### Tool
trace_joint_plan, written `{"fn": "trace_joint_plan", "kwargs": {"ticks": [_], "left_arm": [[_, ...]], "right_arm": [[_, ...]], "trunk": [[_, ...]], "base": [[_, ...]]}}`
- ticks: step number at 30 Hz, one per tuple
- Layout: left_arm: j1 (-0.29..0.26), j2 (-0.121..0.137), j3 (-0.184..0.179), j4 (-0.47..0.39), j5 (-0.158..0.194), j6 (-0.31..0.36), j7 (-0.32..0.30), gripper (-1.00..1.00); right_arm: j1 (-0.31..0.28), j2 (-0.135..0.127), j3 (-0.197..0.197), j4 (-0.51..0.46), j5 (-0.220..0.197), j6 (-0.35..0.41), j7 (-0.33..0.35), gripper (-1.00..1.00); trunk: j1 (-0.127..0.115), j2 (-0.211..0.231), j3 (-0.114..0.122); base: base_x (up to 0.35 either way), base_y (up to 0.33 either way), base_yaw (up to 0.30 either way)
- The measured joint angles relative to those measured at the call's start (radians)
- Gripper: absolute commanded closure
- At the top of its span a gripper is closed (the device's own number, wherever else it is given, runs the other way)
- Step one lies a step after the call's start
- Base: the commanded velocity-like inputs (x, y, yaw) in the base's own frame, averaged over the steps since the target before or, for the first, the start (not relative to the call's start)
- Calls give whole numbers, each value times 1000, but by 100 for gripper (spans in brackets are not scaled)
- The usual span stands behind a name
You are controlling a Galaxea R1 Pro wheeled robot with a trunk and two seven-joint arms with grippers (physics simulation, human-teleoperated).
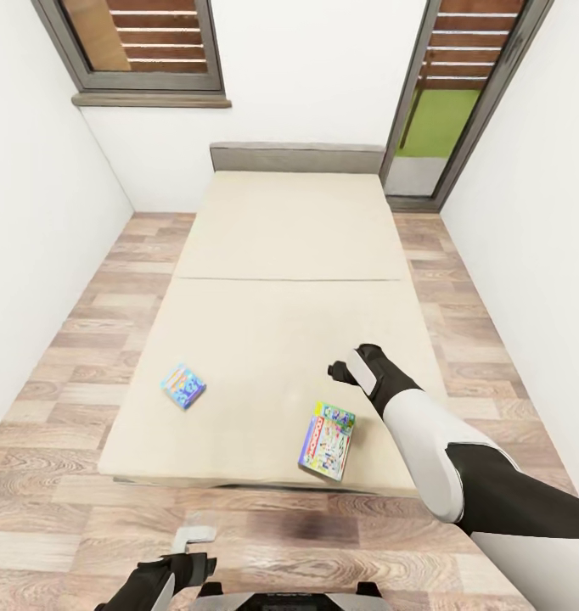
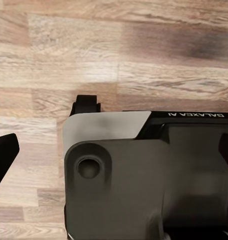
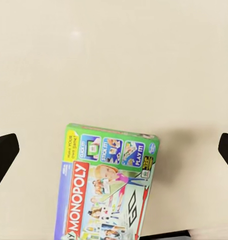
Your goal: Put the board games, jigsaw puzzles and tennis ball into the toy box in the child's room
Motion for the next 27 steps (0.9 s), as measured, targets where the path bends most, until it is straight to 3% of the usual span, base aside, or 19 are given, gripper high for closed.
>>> {"fn": "trace_joint_plan", "kwargs": {"ticks": [27], "left_arm": [[0,0,-1,0,0,-3,-4,-100]], "right_arm": [[1,0,0,0,0,-3,0,-100]], "trunk": [[0,0,-44]], "base": [[0,0,0]]}}
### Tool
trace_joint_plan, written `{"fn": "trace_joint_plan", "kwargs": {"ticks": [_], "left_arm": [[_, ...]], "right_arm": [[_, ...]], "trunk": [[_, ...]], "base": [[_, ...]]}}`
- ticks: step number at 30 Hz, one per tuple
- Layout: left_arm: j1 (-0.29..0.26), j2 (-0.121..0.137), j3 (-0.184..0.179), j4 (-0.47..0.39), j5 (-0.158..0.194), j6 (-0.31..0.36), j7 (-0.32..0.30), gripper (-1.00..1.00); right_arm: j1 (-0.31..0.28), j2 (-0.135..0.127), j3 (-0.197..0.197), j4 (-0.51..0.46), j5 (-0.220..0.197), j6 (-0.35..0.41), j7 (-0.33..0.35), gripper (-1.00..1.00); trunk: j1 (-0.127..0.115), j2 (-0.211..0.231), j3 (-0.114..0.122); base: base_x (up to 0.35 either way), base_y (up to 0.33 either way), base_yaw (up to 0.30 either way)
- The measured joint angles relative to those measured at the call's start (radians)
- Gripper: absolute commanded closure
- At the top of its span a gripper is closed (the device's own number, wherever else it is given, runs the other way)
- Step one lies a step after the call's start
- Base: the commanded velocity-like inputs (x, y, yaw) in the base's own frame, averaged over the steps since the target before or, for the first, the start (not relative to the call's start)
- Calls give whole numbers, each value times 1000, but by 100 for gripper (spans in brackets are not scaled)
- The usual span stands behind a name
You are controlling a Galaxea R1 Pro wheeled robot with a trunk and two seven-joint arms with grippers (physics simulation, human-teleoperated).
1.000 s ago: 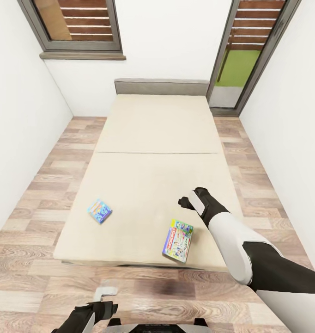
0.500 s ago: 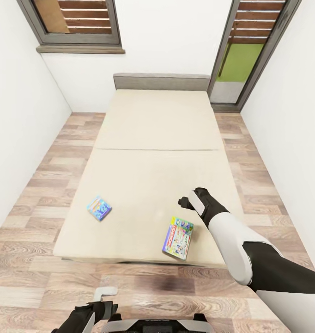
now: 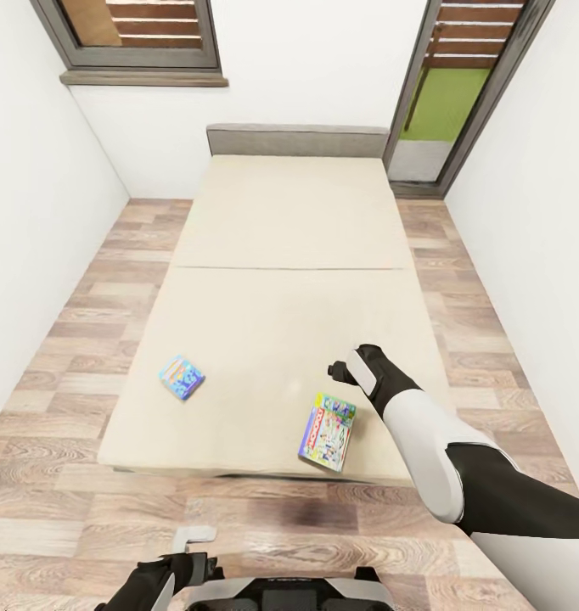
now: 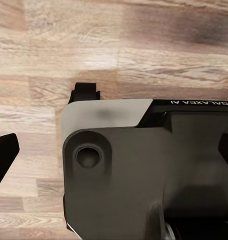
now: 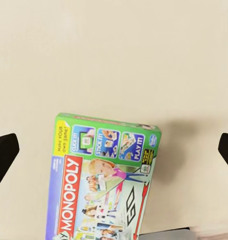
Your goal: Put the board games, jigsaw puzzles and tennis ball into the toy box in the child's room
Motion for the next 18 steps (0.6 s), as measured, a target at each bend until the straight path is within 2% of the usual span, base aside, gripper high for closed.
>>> {"fn": "trace_joint_plan", "kwargs": {"ticks": [18], "left_arm": [[0,0,0,0,0,0,-2,-100]], "right_arm": [[0,0,0,0,0,0,0,-100]], "trunk": [[0,0,-30]], "base": [[0,0,0]]}}
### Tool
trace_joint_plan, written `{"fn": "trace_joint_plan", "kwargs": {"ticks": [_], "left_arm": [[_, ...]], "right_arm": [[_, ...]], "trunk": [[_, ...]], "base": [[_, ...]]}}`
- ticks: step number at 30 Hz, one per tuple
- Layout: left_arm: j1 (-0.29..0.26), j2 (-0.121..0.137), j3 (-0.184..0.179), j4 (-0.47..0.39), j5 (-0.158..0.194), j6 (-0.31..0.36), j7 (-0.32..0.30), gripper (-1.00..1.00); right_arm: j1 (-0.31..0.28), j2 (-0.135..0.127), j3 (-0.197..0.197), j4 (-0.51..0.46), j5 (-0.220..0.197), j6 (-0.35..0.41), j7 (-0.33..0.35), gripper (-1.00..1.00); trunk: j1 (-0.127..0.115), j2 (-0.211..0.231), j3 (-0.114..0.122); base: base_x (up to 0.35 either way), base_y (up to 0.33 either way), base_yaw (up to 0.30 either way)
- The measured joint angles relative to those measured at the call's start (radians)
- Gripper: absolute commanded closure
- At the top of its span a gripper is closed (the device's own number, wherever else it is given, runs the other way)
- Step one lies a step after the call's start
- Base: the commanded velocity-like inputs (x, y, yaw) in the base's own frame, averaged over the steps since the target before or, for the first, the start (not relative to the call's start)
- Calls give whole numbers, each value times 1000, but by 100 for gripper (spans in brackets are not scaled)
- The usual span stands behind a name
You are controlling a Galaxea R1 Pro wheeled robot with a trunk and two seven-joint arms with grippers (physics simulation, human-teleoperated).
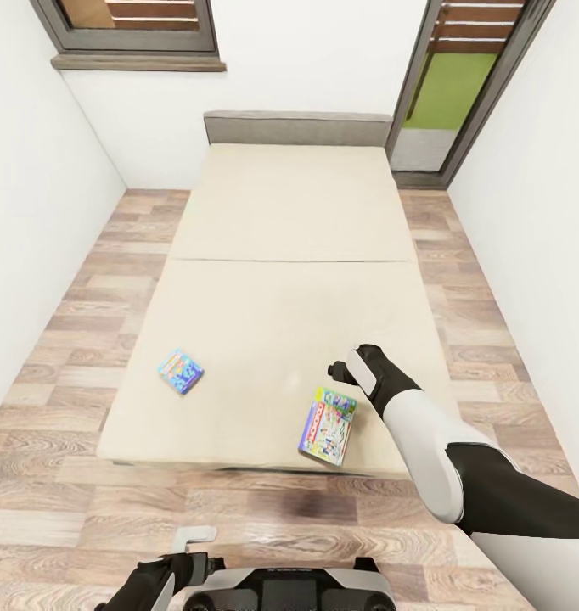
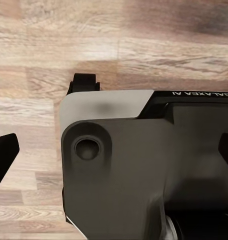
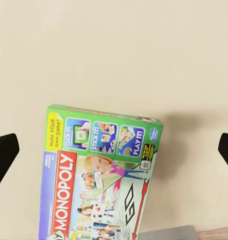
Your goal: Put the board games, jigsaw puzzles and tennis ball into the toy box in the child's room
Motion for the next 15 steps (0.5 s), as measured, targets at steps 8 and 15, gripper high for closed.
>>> {"fn": "trace_joint_plan", "kwargs": {"ticks": [8,15], "left_arm": [[0,0,0,0,0,0,0,-100],[1,0,0,0,0,0,0,-100]], "right_arm": [[0,0,0,0,0,0,0,-100],[0,0,0,0,0,-1,0,-100]], "trunk": [[0,0,-13],[0,0,-25]], "base": [[0,31,0],[0,120,0]]}}
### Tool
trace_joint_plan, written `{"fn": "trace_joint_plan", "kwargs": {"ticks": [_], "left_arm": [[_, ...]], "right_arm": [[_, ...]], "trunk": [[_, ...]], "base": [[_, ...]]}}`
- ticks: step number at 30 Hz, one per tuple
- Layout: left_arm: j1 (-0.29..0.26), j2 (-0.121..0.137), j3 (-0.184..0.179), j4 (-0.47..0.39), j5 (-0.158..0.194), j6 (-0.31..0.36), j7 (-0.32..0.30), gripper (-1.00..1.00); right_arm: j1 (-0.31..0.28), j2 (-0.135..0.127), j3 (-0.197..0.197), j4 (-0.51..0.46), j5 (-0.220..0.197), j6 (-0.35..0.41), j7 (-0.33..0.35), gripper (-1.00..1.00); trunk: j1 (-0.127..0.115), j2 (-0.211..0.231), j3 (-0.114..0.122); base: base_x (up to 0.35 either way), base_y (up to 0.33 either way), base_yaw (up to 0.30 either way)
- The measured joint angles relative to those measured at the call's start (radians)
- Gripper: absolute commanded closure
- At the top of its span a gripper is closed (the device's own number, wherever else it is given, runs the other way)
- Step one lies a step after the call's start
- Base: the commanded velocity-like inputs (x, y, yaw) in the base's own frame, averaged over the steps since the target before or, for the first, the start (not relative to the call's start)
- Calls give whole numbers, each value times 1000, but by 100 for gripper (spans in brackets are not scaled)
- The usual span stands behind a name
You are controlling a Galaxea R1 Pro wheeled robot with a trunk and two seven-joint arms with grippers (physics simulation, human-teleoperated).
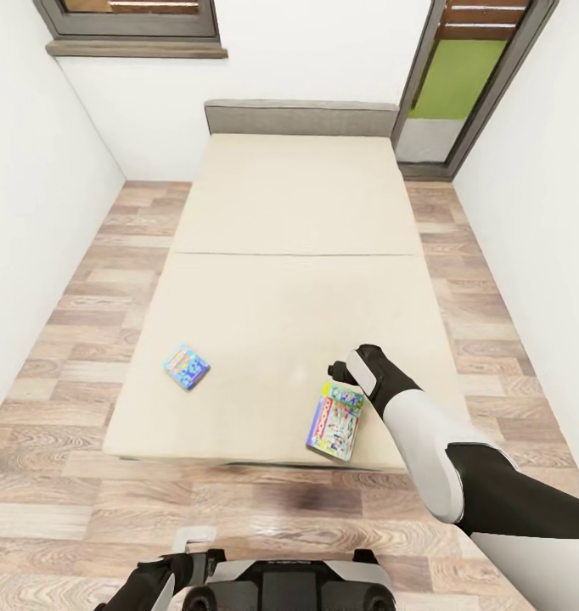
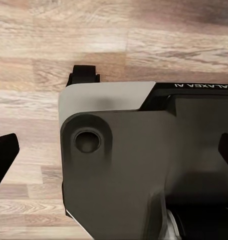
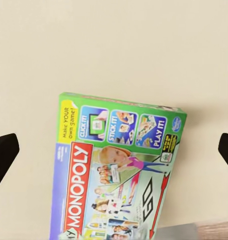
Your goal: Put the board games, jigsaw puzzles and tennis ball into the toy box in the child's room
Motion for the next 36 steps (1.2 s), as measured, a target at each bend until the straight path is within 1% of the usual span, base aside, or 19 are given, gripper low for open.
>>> {"fn": "trace_joint_plan", "kwargs": {"ticks": [15,25,31,33,34,36], "left_arm": [[0,0,0,0,0,0,0,-100],[-1,0,0,-3,0,-1,0,-100],[-1,0,1,-69,5,10,1,-100],[-5,-7,1,-90,7,27,3,-100],[-14,-15,1,-98,8,46,4,-100],[-31,-21,2,-103,9,66,5,-100]], "right_arm": [[1,0,1,0,-1,-1,0,-100],[2,0,1,1,-3,-40,2,-100],[2,0,1,1,-3,-43,2,-100],[2,0,1,1,-3,-42,3,-100],[2,0,2,1,-3,-42,3,-100],[1,0,2,1,-3,-42,3,-100]], "trunk": [[0,0,-25],[0,0,-30],[0,0,-30],[0,0,-30],[0,0,-30],[0,0,-30]], "base": [[11,12,0],[13,0,0],[1,0,0],[0,0,0],[0,0,0],[0,0,0]]}}
